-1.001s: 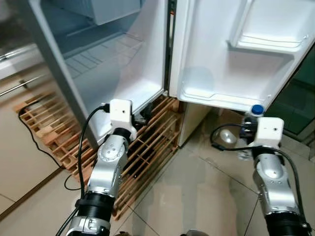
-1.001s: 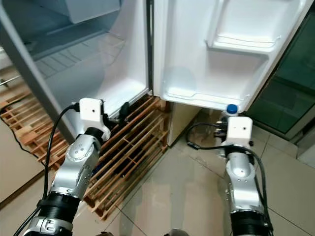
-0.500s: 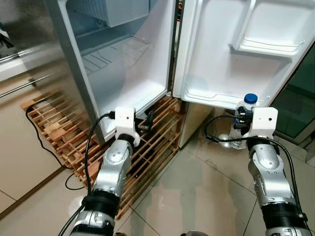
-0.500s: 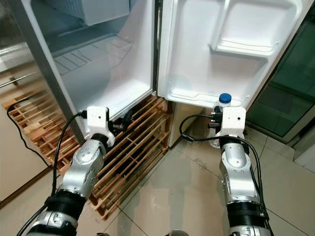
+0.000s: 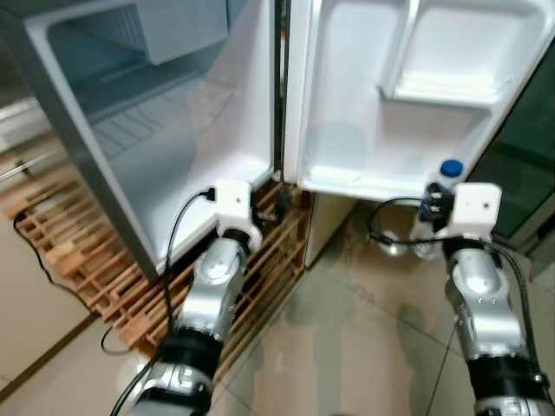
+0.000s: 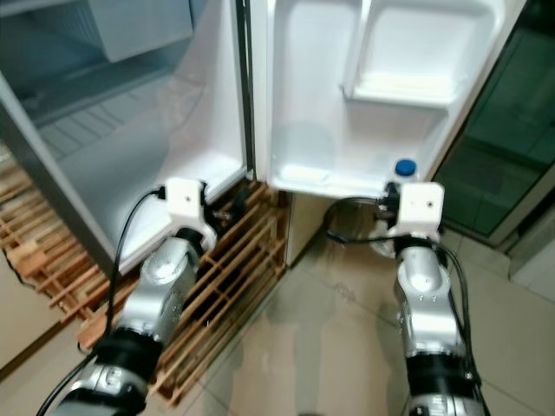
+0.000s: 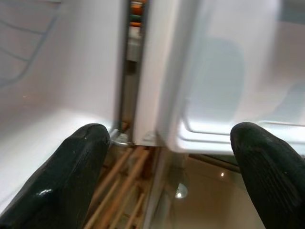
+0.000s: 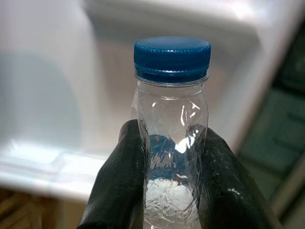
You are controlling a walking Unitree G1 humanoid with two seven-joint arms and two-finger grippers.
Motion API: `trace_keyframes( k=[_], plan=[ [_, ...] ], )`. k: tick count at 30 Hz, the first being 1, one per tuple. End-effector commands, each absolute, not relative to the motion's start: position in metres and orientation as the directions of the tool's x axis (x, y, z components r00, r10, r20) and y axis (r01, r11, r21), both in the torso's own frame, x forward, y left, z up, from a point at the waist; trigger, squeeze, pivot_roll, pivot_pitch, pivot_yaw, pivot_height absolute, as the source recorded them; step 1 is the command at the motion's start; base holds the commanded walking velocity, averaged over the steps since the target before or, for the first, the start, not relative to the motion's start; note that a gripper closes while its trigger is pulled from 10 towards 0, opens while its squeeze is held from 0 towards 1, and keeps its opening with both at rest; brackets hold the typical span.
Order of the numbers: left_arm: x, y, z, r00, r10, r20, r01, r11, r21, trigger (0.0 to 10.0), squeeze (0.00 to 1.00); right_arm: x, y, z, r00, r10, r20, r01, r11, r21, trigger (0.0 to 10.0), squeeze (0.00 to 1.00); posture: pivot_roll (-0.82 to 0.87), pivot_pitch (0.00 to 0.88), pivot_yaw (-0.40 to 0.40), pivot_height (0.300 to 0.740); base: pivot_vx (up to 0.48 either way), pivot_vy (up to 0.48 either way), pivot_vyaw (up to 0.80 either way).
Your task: Restocking fridge
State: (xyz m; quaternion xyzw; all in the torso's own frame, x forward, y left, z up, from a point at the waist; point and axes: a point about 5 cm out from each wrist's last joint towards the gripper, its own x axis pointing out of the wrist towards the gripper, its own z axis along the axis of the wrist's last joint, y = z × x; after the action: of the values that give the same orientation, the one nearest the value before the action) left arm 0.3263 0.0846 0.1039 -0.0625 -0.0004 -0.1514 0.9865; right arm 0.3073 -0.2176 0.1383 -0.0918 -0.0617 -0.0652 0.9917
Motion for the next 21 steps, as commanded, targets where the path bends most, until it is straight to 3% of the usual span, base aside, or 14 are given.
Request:
trace_keyframes(
  k=[1, 4, 12, 21],
  plan=[
    [0.328, 0.091, 0.108, 0.958, -0.283, 0.042, 0.286, 0.950, -0.128, 10.0, 0.00, 0.314, -0.198, 0.169, 0.970, -0.030, 0.240, 0.075, 0.981, -0.177, 0.0, 0.00, -0.15, 0.000, 0.001, 0.740, 0.461, 0.000, 0.00],
    [0.328, 0.091, 0.109, 0.959, -0.279, 0.051, 0.283, 0.951, -0.122, 10.0, 0.00, 0.315, -0.190, 0.181, 0.963, 0.002, 0.270, 0.046, 0.985, -0.169, 0.0, 0.00, -0.15, 0.000, 0.001, 0.740, 0.456, 0.000, 0.00],
    [0.328, 0.092, 0.110, 0.958, -0.280, 0.060, 0.285, 0.951, -0.117, 10.0, 0.00, 0.313, -0.168, 0.203, 0.947, 0.048, 0.316, -0.012, 0.993, -0.116, 0.0, 0.00, -0.14, 0.005, 0.002, 0.740, 0.000, 0.000, 0.00],
    [0.325, 0.100, 0.109, 0.959, -0.276, 0.068, 0.281, 0.955, -0.094, 10.0, 0.00, 0.330, -0.151, 0.177, 0.966, 0.114, 0.231, -0.089, 0.989, -0.117, 0.0, 0.00, -0.11, 0.030, 0.014, 0.740, 0.000, 0.000, 0.00]
  ],
)
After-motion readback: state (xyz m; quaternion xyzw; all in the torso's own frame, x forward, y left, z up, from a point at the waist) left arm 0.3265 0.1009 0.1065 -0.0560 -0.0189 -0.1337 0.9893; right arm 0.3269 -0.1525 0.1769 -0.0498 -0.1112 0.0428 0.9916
